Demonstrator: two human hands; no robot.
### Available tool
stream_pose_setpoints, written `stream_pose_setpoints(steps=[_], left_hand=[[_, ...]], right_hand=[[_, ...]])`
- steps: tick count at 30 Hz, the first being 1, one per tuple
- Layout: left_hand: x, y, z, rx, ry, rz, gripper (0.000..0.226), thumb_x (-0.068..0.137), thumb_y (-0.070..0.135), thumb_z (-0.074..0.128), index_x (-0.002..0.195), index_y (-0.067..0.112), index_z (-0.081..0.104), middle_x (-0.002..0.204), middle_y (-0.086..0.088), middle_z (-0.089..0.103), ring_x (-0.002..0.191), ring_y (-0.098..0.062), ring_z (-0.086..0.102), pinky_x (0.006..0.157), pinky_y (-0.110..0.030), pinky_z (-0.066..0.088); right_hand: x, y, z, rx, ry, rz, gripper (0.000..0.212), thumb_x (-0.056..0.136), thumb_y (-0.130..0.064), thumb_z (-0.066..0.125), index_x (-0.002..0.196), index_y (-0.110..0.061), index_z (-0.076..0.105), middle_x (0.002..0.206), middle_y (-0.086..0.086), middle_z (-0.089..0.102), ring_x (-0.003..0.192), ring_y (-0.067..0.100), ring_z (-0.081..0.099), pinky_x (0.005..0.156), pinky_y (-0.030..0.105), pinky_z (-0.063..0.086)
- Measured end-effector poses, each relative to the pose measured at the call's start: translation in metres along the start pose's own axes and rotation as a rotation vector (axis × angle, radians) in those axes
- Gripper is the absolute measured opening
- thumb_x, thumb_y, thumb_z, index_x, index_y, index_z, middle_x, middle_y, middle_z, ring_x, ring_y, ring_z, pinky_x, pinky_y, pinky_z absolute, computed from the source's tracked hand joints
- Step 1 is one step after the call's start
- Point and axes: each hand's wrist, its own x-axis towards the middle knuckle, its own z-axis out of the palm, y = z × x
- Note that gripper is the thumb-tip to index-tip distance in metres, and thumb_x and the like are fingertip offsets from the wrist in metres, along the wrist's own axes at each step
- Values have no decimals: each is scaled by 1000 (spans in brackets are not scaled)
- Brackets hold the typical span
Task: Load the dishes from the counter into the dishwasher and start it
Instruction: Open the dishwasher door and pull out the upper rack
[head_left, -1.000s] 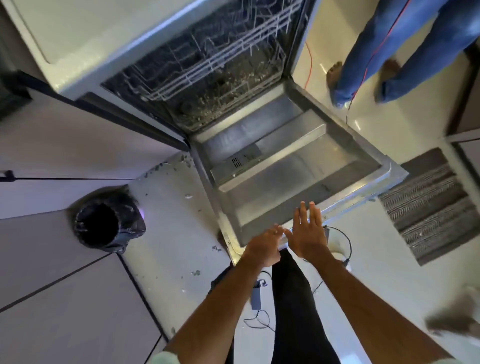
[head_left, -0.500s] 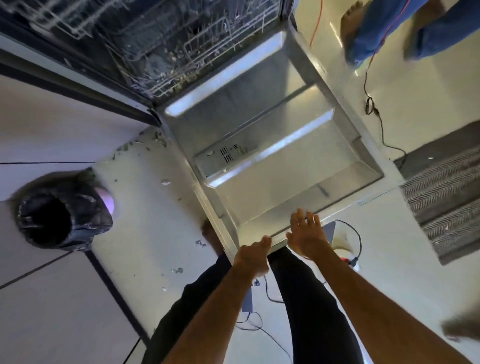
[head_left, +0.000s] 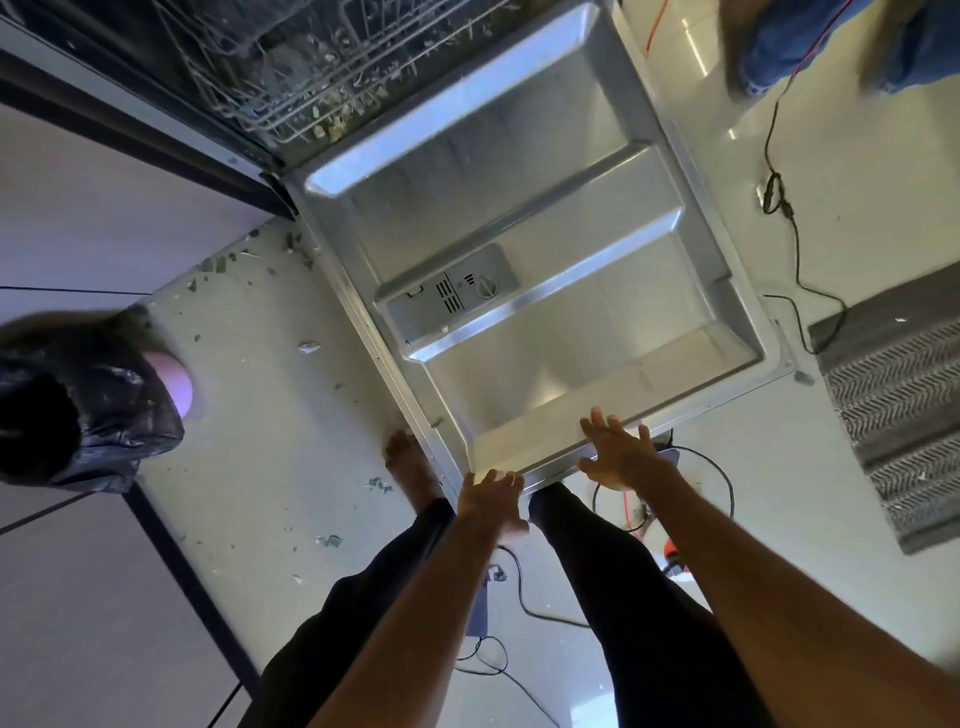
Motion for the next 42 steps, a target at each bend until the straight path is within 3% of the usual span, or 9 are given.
stream_pose_setpoints(steps=[4, 9, 16, 21, 27, 34, 37, 39, 42], left_hand=[[9, -1, 6, -35, 58, -13, 66, 90, 28, 55, 148, 14, 29, 150, -9, 39, 142, -25, 32, 119, -46, 19], [9, 2, -3, -3, 48, -31, 65, 93, 37, 55, 149, 15, 33, 149, -11, 43, 141, -25, 35, 118, -43, 21], [-67, -8, -41, 33, 223, -58, 43, 95, 19, 50, 137, 10, 46, 135, -11, 56, 126, -27, 52, 106, -39, 37], [-152, -41, -112, 14, 430, -77, 44, 90, 13, 52, 133, 9, 47, 131, -11, 57, 121, -28, 54, 101, -39, 41], [-243, -89, -223, -47, 858, -93, 66, 83, 8, 58, 146, 1, 38, 151, -17, 40, 141, -31, 36, 115, -39, 32], [-307, -129, -329, 114, 1351, -46, 82, 81, 9, 64, 152, -6, 25, 160, -26, 22, 149, -40, 20, 123, -49, 22], [-318, -142, -365, 263, 1357, -122, 93, 85, 25, 63, 155, -6, 9, 163, -26, 3, 152, -39, 3, 124, -50, 14], [-319, -147, -385, 311, 1294, -199, 103, 87, 36, 63, 155, -5, -2, 163, -25, -8, 153, -38, -5, 125, -49, 6], [-313, -159, -407, 237, 1157, -248, 115, 84, 43, 70, 156, -1, -8, 165, -22, -9, 153, -36, -5, 125, -48, 4]], right_hand=[[6, -2, 2, -16, 33, -3, 73, 104, -41, 43, 160, -15, 5, 169, 6, -7, 155, 28, 1, 123, 58, 5], [-3, -12, 9, 22, 63, 51, 78, 100, -42, 51, 160, -15, 7, 168, 4, -10, 155, 27, -1, 121, 60, 5], [-57, -76, -8, 271, 274, 43, 60, 100, -29, 52, 153, -10, 32, 168, 9, 11, 151, 27, 25, 119, 43, 28], [-120, -148, -90, 339, 417, -72, 59, 98, -25, 54, 153, -11, 36, 166, 7, 19, 147, 25, 34, 117, 38, 32], [-182, -234, -244, 371, 747, -277, 54, 91, -14, 58, 144, -6, 47, 154, 16, 41, 143, 32, 40, 116, 43, 36], [-236, -299, -381, 197, 1187, -448, 67, 87, -2, 59, 150, -1, 37, 159, 20, 32, 145, 36, 34, 117, 46, 36], [-235, -306, -410, 5, 1310, -489, 77, 81, -2, 65, 151, 2, 32, 162, 22, 26, 148, 37, 28, 117, 50, 34], [-233, -310, -423, -125, 1266, -456, 88, 82, -6, 70, 155, 1, 22, 166, 21, 13, 153, 36, 15, 121, 54, 26], [-223, -315, -441, -280, 1031, -287, 103, 88, -24, 71, 160, -7, 0, 167, 12, -13, 155, 29, -10, 125, 54, 3]])
